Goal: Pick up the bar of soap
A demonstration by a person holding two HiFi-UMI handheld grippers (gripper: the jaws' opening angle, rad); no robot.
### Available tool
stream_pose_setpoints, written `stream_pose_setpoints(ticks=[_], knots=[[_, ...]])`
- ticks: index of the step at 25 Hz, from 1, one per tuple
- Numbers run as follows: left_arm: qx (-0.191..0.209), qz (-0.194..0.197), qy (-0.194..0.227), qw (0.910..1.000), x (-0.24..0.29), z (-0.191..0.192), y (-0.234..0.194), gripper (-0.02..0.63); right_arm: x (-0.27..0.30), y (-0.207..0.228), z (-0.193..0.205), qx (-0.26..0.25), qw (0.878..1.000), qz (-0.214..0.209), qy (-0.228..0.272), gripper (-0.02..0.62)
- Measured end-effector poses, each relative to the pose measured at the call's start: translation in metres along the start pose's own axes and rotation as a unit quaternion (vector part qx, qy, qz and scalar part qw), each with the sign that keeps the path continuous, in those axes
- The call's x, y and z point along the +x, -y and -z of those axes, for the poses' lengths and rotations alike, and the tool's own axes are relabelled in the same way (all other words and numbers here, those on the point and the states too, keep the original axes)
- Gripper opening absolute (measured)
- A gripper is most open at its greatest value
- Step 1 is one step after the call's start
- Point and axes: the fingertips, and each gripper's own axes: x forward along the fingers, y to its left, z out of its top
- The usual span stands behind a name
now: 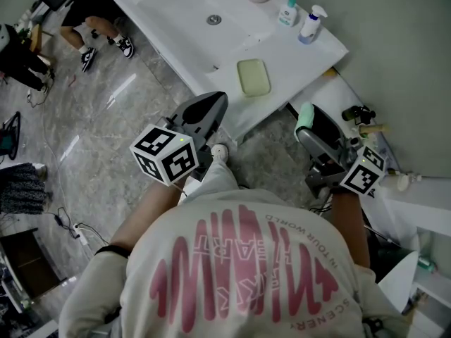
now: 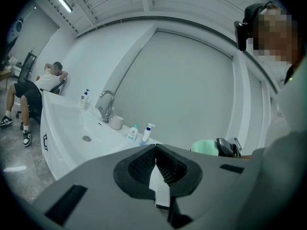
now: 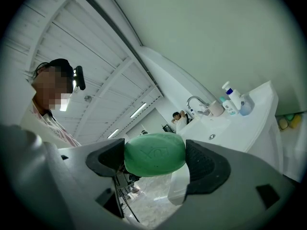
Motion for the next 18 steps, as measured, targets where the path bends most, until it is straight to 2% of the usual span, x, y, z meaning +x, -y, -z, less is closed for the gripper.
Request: stream_pose_setpoints(ticks=[18], knots=[[-0.005,-0.005,-0.006,1.0000,0.004,0.001,-0.010,0.008,0.008,0.010,-0.003,0.000,1.000,-0.001,0.001,0.400]])
